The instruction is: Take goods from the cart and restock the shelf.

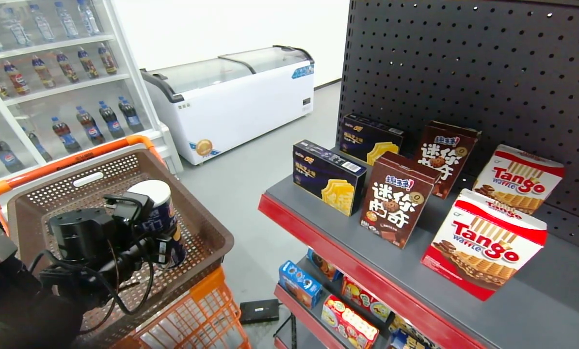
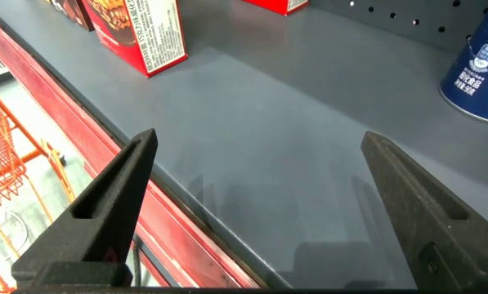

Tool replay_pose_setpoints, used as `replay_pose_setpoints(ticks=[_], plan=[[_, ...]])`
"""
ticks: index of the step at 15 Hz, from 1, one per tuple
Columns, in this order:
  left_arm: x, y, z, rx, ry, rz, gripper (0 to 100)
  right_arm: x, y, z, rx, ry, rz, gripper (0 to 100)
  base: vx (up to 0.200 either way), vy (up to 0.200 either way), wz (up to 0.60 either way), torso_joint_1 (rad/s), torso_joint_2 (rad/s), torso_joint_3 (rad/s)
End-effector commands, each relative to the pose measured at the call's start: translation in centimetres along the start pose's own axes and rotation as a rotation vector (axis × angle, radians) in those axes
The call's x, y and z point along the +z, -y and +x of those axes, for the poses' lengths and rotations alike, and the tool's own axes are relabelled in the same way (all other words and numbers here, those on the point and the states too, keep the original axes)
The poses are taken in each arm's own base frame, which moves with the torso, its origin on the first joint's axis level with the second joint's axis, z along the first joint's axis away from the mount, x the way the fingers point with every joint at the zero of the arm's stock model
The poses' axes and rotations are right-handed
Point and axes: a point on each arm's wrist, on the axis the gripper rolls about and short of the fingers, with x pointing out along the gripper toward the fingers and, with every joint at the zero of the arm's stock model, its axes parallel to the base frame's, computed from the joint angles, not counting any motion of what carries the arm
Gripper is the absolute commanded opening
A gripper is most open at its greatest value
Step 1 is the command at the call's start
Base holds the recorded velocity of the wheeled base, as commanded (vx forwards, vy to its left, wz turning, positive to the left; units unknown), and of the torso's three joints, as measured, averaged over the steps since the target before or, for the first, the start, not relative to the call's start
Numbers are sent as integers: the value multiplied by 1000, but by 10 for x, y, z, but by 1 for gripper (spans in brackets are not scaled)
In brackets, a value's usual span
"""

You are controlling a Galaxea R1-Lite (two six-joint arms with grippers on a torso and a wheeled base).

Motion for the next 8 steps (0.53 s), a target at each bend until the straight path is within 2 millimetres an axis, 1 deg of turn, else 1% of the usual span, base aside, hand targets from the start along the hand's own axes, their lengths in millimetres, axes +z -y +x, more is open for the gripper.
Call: replay_pose_setpoints(ticks=[1,2,3,4,5,6,7,8], plan=[[27,7,-13,-98,66,7,0,0,0,0,0,-2,0,100,0,0,0,0,0,0],[39,7,-27,-154,48,20,0,0,0,0,0,-2,0,100,0,0,0,0,0,0],[48,12,-33,-188,38,23,0,0,0,0,0,-2,0,100,0,0,0,0,0,0],[60,17,-45,-242,34,9,0,0,0,0,0,-2,0,100,0,0,0,0,0,0],[70,15,-58,-255,59,9,0,0,0,0,0,-2,0,100,0,0,0,0,0,0],[77,16,-66,-300,73,-1,0,0,0,0,0,-2,-2,100,0,0,0,0,0,0],[80,17,-71,-406,66,-45,0,0,0,0,0,-2,0,100,0,0,0,0,0,0],[87,16,-83,-502,90,-78,0,0,0,0,0,-2,0,100,0,0,0,0,0,0]])
